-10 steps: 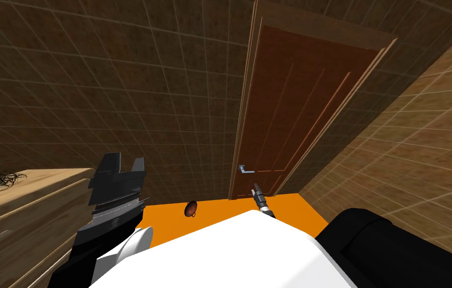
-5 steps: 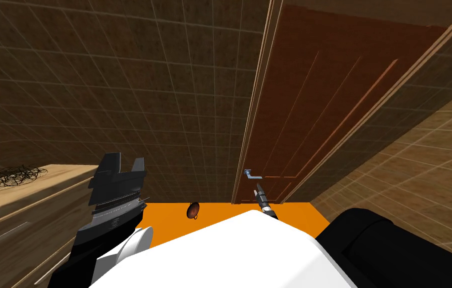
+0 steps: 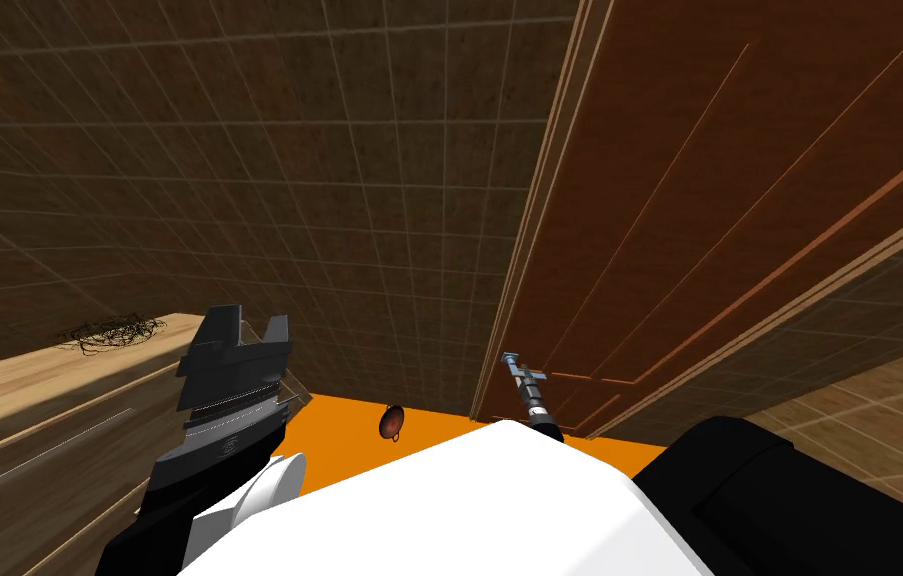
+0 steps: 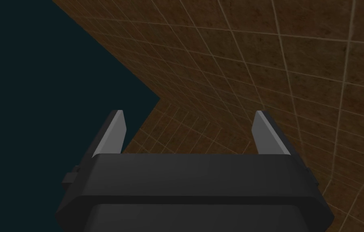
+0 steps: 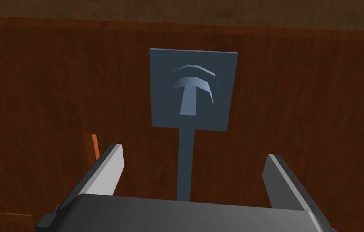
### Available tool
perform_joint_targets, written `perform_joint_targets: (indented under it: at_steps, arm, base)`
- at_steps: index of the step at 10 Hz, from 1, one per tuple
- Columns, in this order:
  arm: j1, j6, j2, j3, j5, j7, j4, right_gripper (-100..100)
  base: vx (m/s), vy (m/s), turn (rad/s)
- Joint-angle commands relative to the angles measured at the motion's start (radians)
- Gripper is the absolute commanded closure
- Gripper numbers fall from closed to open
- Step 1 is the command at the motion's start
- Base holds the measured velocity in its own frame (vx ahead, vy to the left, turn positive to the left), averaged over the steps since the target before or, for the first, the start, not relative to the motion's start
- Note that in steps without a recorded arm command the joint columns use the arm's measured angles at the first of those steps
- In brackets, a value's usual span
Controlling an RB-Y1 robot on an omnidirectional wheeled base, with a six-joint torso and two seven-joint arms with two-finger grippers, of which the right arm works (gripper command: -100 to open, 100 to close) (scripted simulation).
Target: Pull the door open
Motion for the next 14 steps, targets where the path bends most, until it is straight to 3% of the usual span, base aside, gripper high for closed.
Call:
perform_joint_targets:
  at_steps: [1, 2, 7, 14]
  arm:
    - [0.0, 0.0, 0.0, 0.0, 0.0, 0.0, 0.0, -100]
    - [0.0, 0.0, 0.0, 0.0, 0.0, 0.0, 0.0, 100]
    - [0.0, 0.0, 0.0, 0.0, 0.0, 0.0, 0.0, 100]
    - [0.058, -0.077, -0.044, 0.068, 0.033, -0.063, 0.0, 100]
  base:
    - [0.057, -0.018, 0.053]
    - [-0.007, 0.001, -0.048]
    - [-0.01, 0.003, 0.0]
    - [-0.194, -0.031, 0.113]
